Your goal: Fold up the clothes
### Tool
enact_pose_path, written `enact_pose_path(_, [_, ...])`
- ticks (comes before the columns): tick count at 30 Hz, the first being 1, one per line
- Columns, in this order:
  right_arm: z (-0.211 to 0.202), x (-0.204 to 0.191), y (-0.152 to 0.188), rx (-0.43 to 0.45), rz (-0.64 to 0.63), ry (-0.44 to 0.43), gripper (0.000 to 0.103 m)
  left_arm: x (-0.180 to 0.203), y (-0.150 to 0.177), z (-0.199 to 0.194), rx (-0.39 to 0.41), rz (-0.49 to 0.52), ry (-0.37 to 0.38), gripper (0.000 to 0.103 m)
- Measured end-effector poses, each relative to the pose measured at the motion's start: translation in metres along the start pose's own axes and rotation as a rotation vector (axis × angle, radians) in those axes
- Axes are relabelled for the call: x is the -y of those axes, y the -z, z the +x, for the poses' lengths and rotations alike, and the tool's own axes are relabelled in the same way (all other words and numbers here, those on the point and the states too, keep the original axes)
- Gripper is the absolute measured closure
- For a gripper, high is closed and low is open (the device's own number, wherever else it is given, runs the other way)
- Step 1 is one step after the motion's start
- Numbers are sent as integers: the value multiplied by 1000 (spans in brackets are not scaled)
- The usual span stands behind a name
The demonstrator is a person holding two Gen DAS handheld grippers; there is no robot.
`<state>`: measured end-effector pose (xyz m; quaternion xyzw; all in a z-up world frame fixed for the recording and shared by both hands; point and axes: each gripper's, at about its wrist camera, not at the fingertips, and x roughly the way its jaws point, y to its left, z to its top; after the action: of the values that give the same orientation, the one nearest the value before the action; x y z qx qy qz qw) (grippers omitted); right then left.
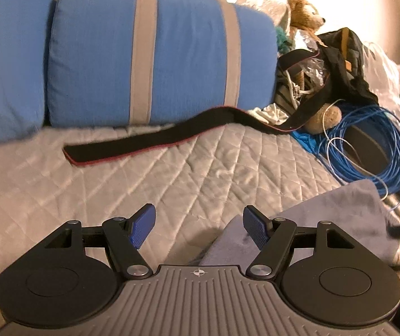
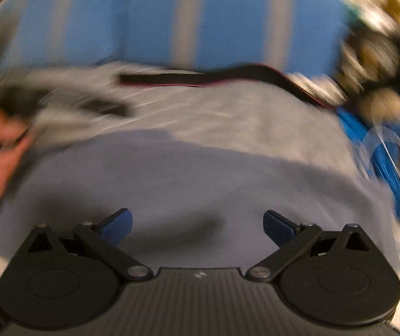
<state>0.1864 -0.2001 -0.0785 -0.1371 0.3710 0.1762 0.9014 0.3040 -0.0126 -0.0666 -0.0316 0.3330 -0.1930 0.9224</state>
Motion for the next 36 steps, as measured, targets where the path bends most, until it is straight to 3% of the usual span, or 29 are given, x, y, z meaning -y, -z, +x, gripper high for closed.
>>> enact_pose_path(3, [11, -31, 8, 36, -123, -39, 0, -8, 0, 15, -49, -41, 32, 36])
enact_pose_path(6, [16, -49, 15, 16, -196, -80, 0, -17, 5, 29, -89, -91, 88, 36])
enact_pose_path(11, [21, -47, 26, -21, -184, -112, 0, -25, 10, 48, -126, -126, 183, 54])
enact_pose_path(13, [24, -40, 27, -41, -138, -135, 0, -22, 11, 55, -132, -106, 210, 87])
enact_pose_path(15, [27, -32, 28, -62, -88, -157, 0, -15, 13, 56, -121, -69, 226, 100])
enact_pose_path(21, [29, -32, 33, -78, -49, -174, 0, 38, 24, 23, -76, 240, 237, 100])
enact_pose_path(24, [29, -32, 34, -77, -48, -169, 0, 54, 33, 14, -99, 347, 225, 100])
enact_pose_path(27, [27, -33, 35, -74, -47, -171, 0, 54, 35, 17, -125, 338, 196, 99])
enact_pose_path(29, [29, -31, 36, -74, -43, -177, 0, 48, 32, 25, -139, 287, 176, 91])
enact_pose_path(31, [29, -31, 37, -75, -42, -178, 0, 40, 29, 33, -150, 224, 168, 69])
enact_pose_path(36, [29, -31, 37, -77, -44, -175, 0, 13, 16, 59, -195, -20, 278, 66])
